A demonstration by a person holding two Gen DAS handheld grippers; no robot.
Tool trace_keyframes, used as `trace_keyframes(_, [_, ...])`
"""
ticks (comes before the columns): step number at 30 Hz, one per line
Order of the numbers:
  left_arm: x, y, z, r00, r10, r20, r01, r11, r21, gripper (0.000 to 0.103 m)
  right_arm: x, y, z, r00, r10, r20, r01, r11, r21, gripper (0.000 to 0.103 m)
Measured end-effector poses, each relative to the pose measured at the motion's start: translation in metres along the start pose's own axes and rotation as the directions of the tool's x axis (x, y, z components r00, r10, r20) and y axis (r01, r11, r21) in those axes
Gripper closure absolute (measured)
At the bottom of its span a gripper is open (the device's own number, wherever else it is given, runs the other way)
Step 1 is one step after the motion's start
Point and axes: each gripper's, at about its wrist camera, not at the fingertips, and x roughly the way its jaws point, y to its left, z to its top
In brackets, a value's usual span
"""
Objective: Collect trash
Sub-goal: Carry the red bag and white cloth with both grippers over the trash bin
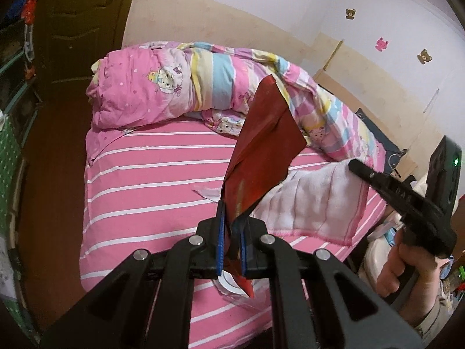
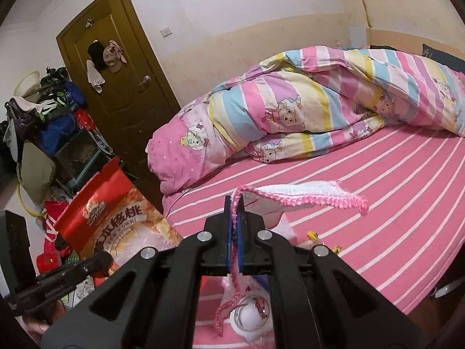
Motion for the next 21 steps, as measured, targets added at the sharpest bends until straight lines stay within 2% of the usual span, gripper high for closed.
trace_keyframes(6, [-0.022,-0.018,-0.011,1.0,-0.019,0.013,0.019,1.0,0.016,0.095,-0.039,0.004,-0.017,1.0,0.007,0.017,-0.007,1.0,-0.001,0.1])
trace_keyframes(21, [-0.071,-0.099,-0.04,0.994,-0.097,0.05,0.09,0.989,0.121,0.095,-0.151,-0.006,-0.041,0.992,-0.017,0.122,0.019,1.0,-0.008,0.1])
